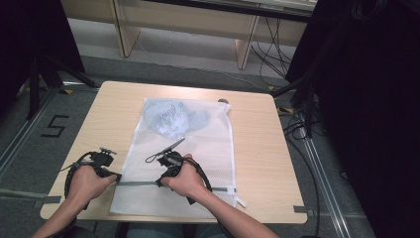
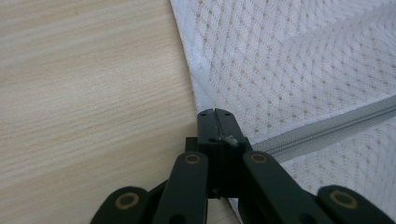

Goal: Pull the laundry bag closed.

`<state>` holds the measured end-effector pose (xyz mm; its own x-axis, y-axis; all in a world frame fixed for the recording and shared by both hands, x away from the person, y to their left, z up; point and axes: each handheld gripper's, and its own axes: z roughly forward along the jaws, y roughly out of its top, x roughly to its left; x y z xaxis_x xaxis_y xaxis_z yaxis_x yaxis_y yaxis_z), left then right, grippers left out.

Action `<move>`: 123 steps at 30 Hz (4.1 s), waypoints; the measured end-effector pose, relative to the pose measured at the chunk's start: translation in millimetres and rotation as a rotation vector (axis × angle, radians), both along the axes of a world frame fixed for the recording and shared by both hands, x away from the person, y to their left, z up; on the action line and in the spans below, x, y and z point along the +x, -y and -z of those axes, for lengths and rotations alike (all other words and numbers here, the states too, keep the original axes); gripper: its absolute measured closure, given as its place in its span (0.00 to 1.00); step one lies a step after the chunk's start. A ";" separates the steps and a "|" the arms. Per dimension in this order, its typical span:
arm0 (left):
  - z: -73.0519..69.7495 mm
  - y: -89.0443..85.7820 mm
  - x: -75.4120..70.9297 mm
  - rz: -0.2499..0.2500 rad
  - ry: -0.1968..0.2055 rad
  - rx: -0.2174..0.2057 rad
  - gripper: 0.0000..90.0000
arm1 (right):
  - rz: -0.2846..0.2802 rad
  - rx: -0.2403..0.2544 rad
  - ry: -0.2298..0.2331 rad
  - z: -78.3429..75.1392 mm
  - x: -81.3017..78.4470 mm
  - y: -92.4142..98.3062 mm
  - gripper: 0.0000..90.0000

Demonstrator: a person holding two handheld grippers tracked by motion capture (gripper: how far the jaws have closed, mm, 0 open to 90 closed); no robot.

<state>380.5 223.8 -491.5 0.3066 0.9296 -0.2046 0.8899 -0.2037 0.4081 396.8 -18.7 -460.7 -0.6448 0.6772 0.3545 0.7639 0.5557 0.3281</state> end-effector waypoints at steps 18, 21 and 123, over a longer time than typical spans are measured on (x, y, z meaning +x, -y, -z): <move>-0.1 -0.1 0.1 -0.002 -0.002 -0.001 1.00 | 0.013 -0.005 0.010 -2.1 1.6 8.9 0.97; 0.0 -0.2 0.1 -0.003 -0.001 -0.002 1.00 | -0.002 -0.009 0.015 -3.0 3.0 10.8 0.97; 0.3 -0.3 0.2 -0.010 0.001 -0.009 1.00 | 0.036 -0.022 0.010 -7.5 1.5 50.6 0.97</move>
<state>380.7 224.1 -491.8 0.2971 0.9308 -0.2130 0.8917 -0.1907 0.4105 398.3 -69.3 -453.2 -0.6237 0.7072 0.3328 0.7800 0.5352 0.3243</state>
